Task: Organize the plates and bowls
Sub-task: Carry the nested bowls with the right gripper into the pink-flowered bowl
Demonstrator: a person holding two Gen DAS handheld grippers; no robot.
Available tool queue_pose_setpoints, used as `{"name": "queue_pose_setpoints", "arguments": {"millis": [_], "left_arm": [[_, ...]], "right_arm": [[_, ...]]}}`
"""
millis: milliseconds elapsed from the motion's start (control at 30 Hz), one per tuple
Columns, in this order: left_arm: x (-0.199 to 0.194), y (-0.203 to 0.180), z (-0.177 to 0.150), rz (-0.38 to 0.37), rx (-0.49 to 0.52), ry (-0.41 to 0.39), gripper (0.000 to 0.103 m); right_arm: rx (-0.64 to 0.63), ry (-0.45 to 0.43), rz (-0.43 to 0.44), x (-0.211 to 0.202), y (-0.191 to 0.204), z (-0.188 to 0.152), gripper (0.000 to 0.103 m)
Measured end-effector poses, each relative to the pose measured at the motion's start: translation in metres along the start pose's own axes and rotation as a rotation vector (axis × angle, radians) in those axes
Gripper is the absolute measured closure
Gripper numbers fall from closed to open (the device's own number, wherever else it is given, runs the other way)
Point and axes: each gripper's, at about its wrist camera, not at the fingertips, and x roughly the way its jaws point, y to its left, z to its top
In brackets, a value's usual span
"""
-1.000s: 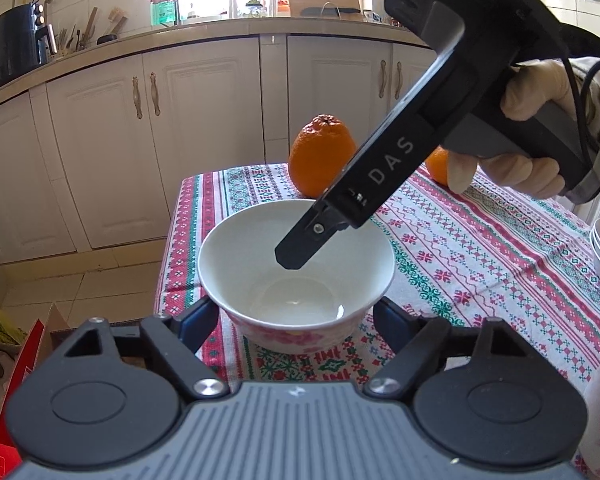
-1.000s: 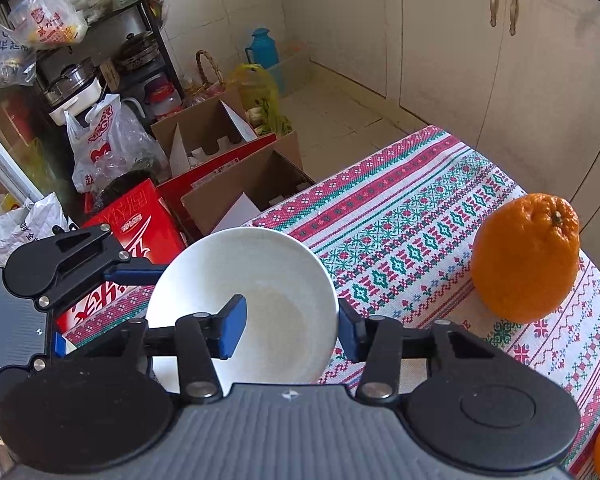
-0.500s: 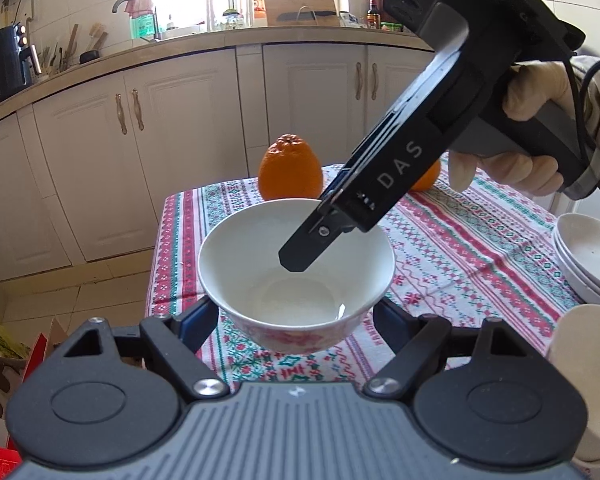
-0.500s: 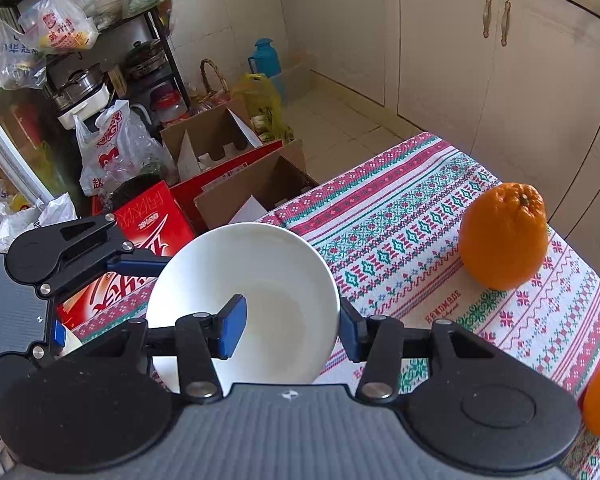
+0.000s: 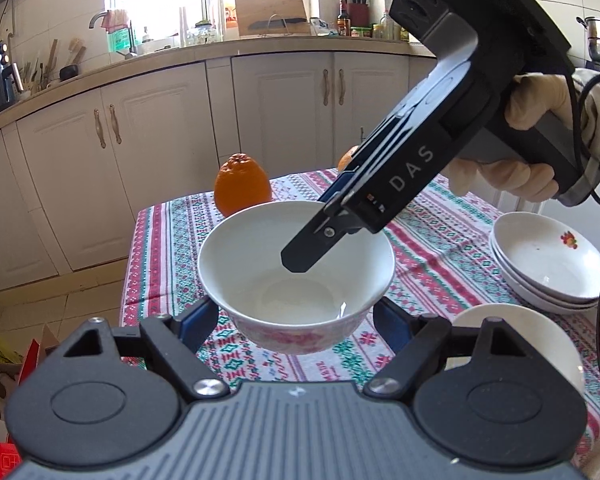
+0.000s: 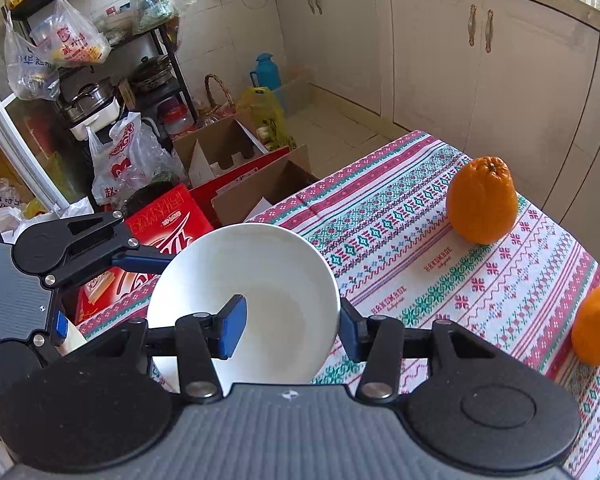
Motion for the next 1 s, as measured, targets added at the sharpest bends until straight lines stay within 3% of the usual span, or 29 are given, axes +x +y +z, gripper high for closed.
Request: {"name": "queue_pose_setpoints", "arguments": {"millis": [1000], "left_arm": [[-0.045, -0.071, -0.008, -0.115, 0.030, 0.002, 0.019]], "right_arm": [[0.022, -0.059, -0.071, -0.084, 0.041, -0.084, 0.048]]}}
